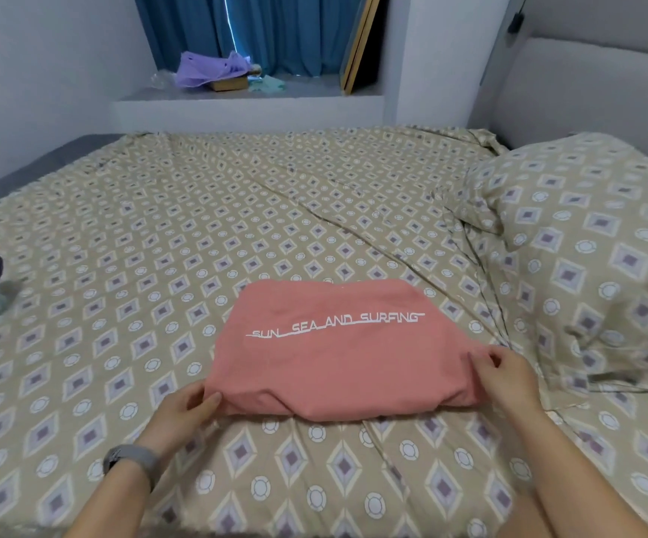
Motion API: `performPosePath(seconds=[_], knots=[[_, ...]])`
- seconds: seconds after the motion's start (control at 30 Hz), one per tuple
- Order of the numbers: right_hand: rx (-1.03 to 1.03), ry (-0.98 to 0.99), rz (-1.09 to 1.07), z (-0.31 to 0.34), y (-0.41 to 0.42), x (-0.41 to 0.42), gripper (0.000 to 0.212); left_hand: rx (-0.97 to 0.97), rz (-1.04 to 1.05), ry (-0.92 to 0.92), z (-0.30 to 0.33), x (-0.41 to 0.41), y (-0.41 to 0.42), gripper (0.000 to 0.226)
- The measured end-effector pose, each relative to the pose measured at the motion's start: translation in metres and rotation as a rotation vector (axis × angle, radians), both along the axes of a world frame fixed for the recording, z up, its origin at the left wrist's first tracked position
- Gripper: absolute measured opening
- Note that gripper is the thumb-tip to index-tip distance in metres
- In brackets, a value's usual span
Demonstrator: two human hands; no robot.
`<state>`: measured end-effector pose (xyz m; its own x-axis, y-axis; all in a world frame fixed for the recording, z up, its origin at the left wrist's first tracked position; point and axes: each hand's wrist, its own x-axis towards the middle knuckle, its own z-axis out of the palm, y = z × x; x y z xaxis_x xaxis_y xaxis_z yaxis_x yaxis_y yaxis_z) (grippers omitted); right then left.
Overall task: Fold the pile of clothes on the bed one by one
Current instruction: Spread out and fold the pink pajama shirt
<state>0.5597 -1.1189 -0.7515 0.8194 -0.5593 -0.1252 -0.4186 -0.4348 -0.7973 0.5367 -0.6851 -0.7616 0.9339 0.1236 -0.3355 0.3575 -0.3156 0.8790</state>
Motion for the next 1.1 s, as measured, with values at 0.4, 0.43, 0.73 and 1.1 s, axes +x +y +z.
performPosePath(seconds=[0.4, 0.43, 0.73, 1.1], knots=[[-0.152, 0.285, 0.068, -0.007, -0.007, -0.010, 0.053, -0.024, 0.211, 0.196, -0.003, 0.004, -0.011, 0.023], [-0.143, 0.185, 0.058, -0.004, -0.004, -0.006, 0.049, 0.019, 0.200, 0.146, 0.001, 0.004, -0.016, 0.026], [-0.116, 0.221, 0.253, -0.014, 0.010, 0.060, 0.037, -0.026, 0.237, 0.122, 0.000, 0.047, -0.025, 0.018], [0.567, 0.567, 0.403, -0.007, -0.007, 0.126, 0.045, -0.196, 0.432, 0.112, -0.022, 0.137, -0.016, 0.025]])
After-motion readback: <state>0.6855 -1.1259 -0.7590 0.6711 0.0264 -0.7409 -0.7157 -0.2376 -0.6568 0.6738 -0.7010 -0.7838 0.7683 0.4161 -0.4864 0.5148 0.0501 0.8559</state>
